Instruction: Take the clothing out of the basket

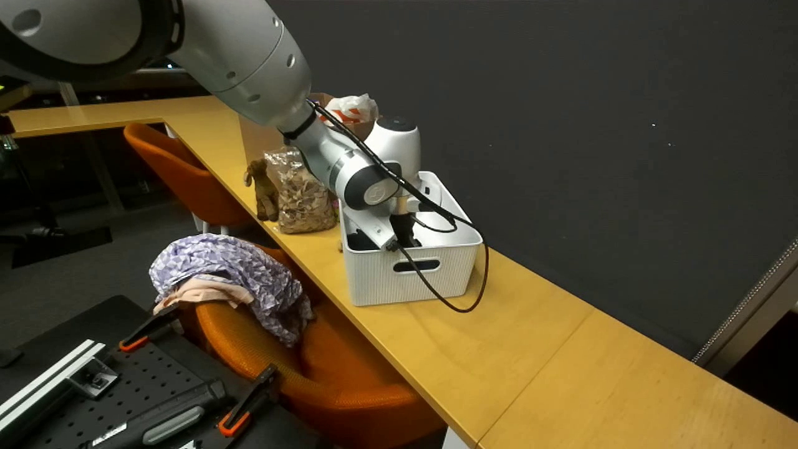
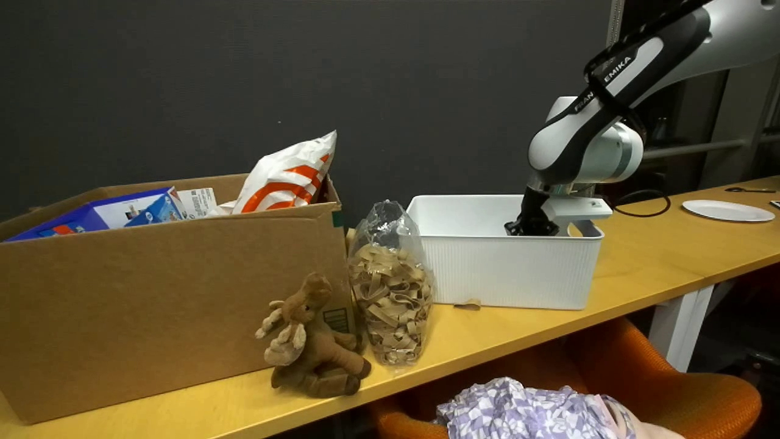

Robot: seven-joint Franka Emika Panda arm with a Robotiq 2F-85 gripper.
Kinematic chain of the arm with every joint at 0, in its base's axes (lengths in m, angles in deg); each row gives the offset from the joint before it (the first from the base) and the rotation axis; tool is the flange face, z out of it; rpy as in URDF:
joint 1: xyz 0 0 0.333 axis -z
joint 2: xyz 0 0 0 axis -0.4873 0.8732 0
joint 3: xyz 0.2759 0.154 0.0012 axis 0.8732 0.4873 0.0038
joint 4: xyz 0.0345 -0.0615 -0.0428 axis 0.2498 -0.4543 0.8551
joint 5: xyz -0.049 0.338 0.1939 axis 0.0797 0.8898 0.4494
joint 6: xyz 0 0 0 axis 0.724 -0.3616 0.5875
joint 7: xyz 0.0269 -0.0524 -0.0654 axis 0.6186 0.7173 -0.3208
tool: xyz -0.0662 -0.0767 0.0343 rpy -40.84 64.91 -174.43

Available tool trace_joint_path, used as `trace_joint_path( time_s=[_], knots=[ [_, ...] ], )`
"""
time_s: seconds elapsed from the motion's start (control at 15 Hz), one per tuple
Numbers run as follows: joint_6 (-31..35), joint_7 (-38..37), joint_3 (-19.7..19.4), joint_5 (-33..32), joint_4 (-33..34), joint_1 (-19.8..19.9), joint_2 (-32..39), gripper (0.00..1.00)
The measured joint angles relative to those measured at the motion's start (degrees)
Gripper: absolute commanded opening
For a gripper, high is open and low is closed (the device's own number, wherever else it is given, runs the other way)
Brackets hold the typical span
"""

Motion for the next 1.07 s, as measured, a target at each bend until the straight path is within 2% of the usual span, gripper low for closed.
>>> trace_joint_path(
  time_s=[0.27, 0.6, 0.87, 1.07],
  knots=[
    [-0.23, -0.86, -2.10, -0.88, -2.18, -0.71, -4.58, 0.03],
    [-1.76, -4.57, -5.83, -6.23, -8.89, -3.84, -17.66, 0.03],
    [-5.53, -7.12, -6.04, -10.46, -14.64, -7.44, -28.72, 0.03],
    [-10.15, -7.98, -4.68, -13.30, -19.30, -10.67, -36.79, 0.03]
  ],
)
